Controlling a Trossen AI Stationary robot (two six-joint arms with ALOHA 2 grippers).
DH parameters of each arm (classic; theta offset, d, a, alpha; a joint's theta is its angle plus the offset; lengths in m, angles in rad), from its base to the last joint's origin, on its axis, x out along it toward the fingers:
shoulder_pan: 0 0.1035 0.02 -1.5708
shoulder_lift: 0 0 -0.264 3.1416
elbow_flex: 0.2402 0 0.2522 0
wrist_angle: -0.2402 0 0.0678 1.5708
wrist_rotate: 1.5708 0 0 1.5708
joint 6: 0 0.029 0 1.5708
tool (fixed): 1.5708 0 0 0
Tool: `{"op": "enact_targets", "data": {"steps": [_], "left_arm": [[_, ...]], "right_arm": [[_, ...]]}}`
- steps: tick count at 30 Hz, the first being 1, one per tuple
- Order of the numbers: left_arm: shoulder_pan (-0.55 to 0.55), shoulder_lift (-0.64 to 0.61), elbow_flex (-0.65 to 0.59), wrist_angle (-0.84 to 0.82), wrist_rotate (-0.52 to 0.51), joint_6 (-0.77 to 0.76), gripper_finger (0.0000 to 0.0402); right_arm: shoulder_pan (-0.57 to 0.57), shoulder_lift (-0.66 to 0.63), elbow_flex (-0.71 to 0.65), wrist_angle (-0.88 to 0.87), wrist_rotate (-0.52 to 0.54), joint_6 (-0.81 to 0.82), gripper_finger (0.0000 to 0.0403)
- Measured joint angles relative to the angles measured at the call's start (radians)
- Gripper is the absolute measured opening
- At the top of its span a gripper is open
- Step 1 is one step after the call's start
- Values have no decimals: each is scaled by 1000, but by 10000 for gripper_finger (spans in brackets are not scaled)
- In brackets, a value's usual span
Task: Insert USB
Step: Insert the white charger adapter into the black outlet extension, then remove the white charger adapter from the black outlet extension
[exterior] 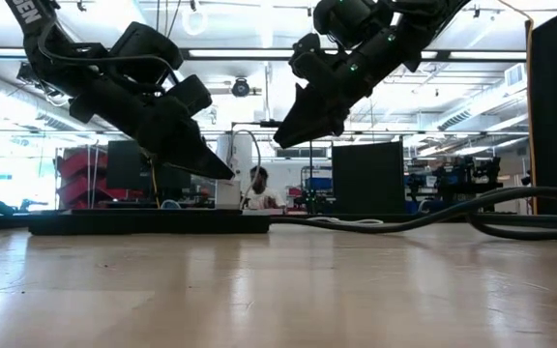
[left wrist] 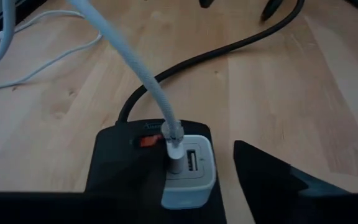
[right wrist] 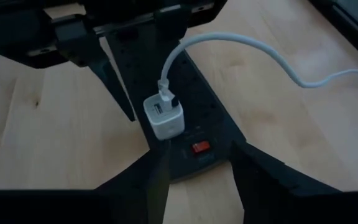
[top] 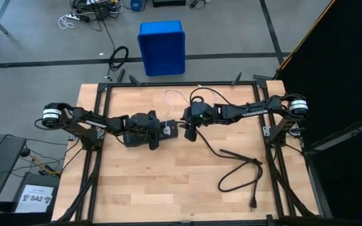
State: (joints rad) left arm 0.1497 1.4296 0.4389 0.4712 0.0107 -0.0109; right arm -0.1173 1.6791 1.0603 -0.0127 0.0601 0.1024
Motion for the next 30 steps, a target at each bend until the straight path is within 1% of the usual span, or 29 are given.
{"op": "enact_targets", "data": {"steps": [8, 13, 18, 23, 27, 30], "left_arm": [[0, 0, 3, 0, -59, 0, 276], [2, 0, 20, -12, -85, -3, 311], [17, 0, 37, -33, -116, 3, 318], [38, -23, 60, -150, -96, 31, 317], [64, -90, 61, -231, -98, 0, 312], [70, -160, 61, -301, -59, -18, 303]], "right_arm": [[0, 0, 0, 5, 0, -1, 139], [0, 0, 0, 5, 0, -7, 143], [0, 0, 0, 3, 0, -14, 142], [4, 0, 0, -4, -4, -17, 143], [26, 1, 0, 1, -9, -49, 141], [38, 1, 0, 15, -15, -68, 136]]}}
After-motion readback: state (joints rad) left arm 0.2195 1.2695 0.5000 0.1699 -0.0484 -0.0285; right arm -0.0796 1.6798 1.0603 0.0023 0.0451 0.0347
